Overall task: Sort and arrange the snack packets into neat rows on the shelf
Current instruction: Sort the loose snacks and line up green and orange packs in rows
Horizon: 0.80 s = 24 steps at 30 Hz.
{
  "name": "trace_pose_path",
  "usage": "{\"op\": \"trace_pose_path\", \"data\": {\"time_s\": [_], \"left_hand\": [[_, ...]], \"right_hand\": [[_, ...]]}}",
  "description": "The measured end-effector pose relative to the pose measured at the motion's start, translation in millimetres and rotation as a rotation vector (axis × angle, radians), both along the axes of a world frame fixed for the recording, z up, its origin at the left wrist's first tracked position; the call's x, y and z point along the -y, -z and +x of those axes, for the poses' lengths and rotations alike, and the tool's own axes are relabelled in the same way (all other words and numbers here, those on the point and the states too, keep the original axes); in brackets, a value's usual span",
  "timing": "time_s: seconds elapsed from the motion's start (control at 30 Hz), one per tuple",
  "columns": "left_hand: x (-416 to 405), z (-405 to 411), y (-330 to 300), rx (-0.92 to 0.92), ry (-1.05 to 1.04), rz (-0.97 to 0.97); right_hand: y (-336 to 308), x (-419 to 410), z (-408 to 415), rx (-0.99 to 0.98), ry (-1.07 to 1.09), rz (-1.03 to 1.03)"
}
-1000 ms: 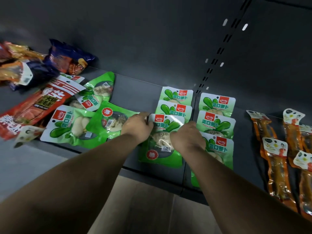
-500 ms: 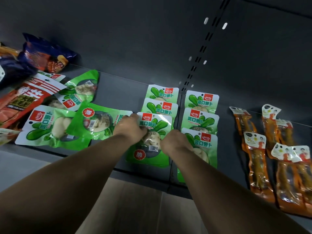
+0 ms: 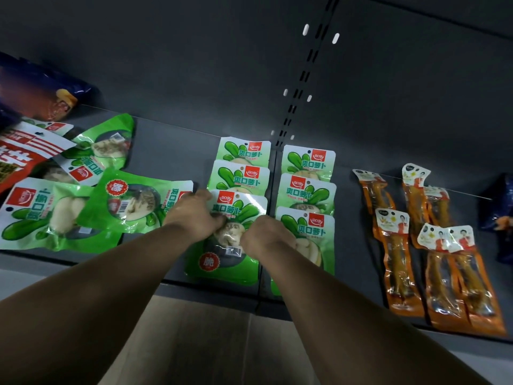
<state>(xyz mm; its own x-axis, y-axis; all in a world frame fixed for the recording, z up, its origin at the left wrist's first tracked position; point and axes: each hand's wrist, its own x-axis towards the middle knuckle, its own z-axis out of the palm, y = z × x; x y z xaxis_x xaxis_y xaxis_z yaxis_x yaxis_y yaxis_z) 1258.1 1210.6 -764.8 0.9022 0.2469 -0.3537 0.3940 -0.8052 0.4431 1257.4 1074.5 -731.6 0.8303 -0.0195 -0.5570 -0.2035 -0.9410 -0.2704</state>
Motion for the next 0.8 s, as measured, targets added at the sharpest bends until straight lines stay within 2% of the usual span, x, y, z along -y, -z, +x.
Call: {"op": "trace_pose_path", "data": {"time_s": [0.17,0.4,0.63,0.8], "left_hand": [[-0.2,-1.4,0.1,0.005,0.006,-0.004],[-2.7,-0.1,-10.3,0.097,0.084,0.071],[-14.6,-8.7,-16.4,0.226,0.040,0.120],[-49.2,-14.5,-29.6,0.301,-0.117,0.106]], "right_hand": [[1.1,-0.5,0.7,0.009,-0.014,-0.005],[-13.0,-12.0,9.1,0.143,0.001,0.046],[-12.0,-34.1,6.7,0.199,-0.020,0.090],[-14.9,-54.9,7.1,0.247,-0.065,0.133]]}}
